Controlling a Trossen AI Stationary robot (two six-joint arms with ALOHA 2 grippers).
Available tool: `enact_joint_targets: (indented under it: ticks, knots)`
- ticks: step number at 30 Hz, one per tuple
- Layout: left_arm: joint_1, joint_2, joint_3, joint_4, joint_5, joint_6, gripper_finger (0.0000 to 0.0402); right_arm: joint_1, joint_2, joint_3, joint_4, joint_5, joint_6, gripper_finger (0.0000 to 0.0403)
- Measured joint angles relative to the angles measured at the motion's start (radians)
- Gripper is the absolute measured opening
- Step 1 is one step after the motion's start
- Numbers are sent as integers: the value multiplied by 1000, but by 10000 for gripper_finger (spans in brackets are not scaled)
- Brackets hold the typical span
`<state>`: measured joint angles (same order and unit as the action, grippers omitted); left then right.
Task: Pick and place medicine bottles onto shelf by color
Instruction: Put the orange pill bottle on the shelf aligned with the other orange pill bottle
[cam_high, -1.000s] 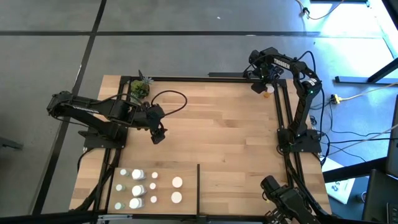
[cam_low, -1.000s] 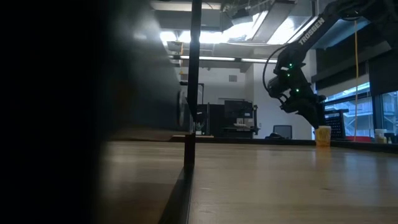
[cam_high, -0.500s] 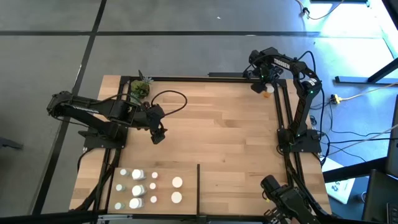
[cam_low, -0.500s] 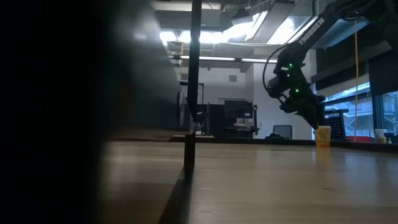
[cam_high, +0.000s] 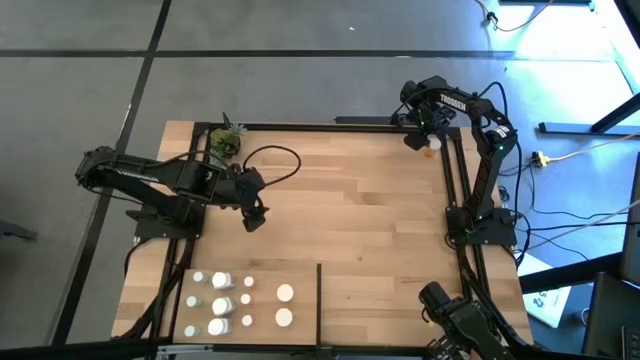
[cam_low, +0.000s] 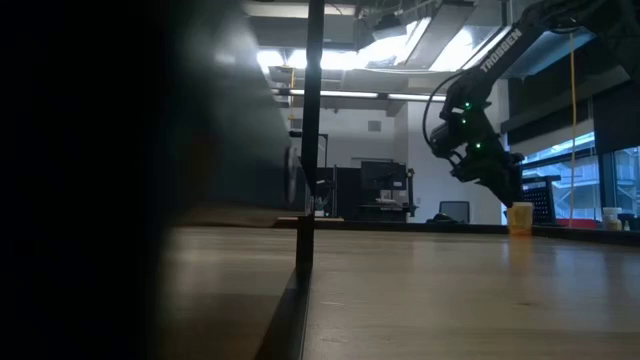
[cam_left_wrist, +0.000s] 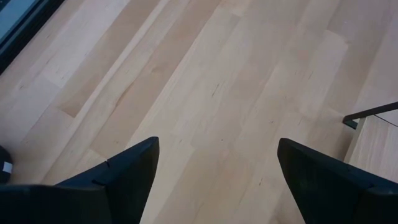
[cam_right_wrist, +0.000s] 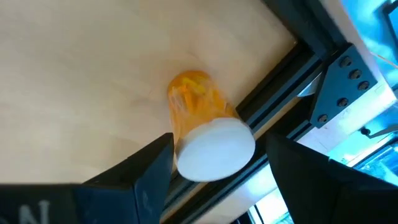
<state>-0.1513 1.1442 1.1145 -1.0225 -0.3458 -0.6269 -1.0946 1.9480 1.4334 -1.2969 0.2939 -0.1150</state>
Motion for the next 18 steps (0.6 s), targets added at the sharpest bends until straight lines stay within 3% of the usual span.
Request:
enact_joint_targets:
  ticks: [6, 11, 18]
  knots:
    - [0, 0, 0, 0, 0, 0, 322, 0, 0, -10, -17, 8, -34, 257]
    - [0, 0, 0, 0, 0, 0, 322, 16, 1, -59, 9, 81, -74, 257]
    - [0, 0, 0, 0, 0, 1, 322, 19, 2, -97, 38, 56, -130, 257]
